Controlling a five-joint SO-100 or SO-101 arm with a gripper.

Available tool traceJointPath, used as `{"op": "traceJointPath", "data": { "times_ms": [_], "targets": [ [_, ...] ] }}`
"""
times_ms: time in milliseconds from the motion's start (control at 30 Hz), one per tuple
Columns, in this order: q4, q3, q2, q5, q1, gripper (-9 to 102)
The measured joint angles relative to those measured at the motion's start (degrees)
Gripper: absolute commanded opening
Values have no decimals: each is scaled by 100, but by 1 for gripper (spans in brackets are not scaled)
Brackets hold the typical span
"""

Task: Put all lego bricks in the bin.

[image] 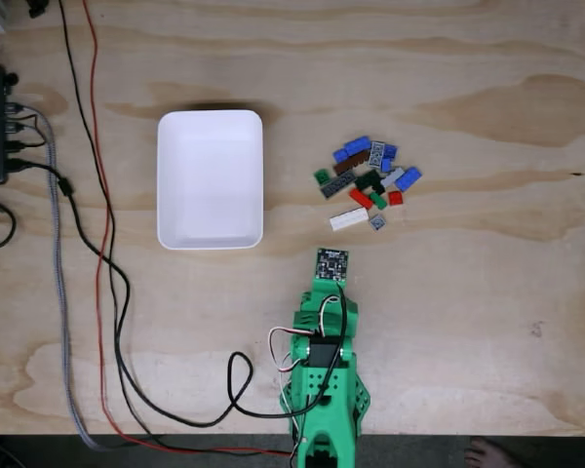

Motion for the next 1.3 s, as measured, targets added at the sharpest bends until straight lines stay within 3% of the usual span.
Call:
{"op": "traceJointPath", "data": {
  "times_ms": [1100,1167,1233,1300],
  "targets": [
    [-35,0,-18,44,-35,0],
    [-369,-185,-475,360,-114,3],
    [-1063,-773,-1477,791,-149,17],
    [-1608,-1626,-2707,1239,-123,18]
  ]
}}
